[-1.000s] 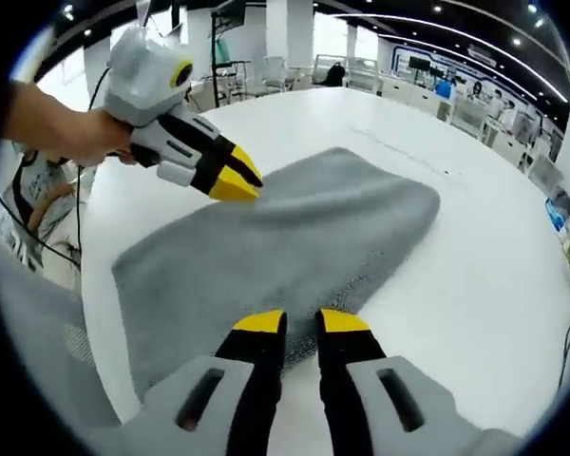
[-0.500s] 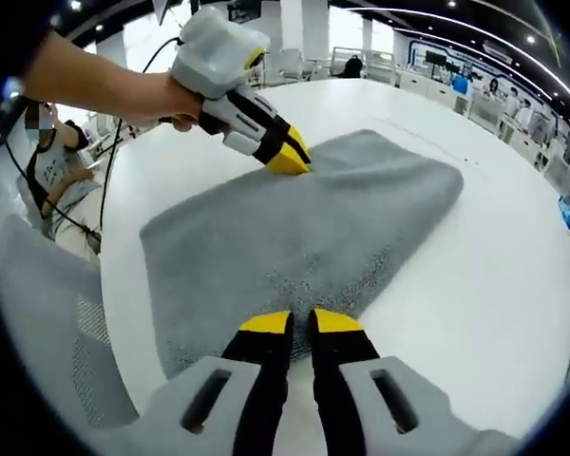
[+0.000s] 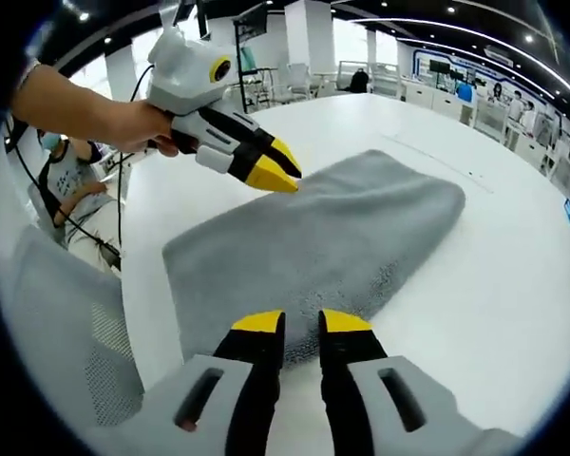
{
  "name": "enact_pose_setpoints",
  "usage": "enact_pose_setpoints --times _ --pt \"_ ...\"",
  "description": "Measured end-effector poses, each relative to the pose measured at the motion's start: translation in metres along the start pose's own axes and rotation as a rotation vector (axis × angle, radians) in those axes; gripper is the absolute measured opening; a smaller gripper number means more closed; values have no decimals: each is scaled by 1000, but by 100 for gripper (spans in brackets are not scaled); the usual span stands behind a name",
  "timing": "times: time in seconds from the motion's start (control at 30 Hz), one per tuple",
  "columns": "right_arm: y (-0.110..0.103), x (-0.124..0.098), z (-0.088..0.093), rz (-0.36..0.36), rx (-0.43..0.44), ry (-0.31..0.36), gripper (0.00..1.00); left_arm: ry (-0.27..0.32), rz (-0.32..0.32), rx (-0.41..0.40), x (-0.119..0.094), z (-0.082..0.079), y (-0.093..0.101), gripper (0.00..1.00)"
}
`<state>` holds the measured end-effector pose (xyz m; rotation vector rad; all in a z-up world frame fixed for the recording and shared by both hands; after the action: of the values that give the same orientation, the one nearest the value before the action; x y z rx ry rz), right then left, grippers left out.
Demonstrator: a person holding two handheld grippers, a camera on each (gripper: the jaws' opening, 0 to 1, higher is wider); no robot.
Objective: Fold the towel on the table until its edges align and the towel forms a compact rectangular stack.
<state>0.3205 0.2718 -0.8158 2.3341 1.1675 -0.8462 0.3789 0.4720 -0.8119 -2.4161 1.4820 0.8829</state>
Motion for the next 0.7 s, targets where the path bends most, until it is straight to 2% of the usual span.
enact_pose_setpoints --times 0.03,0.13,0.2,0.27,0.37,0.5,0.53,0.63,0.7 --pt "-4 -2 -1 -15 -13 12 12 2 8 4 -1 1 3 15" --pt "-22 -7 1 -62 -44 -27 13 -14 48 2 -3 6 15 16" --pt "-29 -8 2 -73 -68 -30 14 -20 63 22 -7 9 23 16" --pt "-19 -4 6 -77 -58 -37 14 -28 76 25 -9 14 31 16" --pt "-18 -3 13 -75 -66 -51 15 -59 101 56 -12 21 41 16" --pt "-19 -6 18 -70 -126 -84 14 -84 113 65 -14 29 49 17" --pt "-17 -2 24 -65 -130 -80 13 -92 122 59 -14 32 51 17" --pt "-19 -4 32 -65 -168 -115 11 -128 137 63 -14 42 55 19" --pt "-19 -4 37 -56 -210 -103 10 -166 143 69 -14 49 59 20"
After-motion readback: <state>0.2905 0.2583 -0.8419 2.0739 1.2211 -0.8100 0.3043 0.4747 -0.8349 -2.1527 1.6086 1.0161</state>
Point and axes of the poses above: the point that each gripper's makers call its tool centre point, and the gripper's own axes: x roughly forward along the fingers, y roughly to its right, z roughly out of its underside, the point moved 9 cm from there along -x, roughly backward along the fingers, and after that the axes turned 14 degrees about z, right-handed, at the moved point
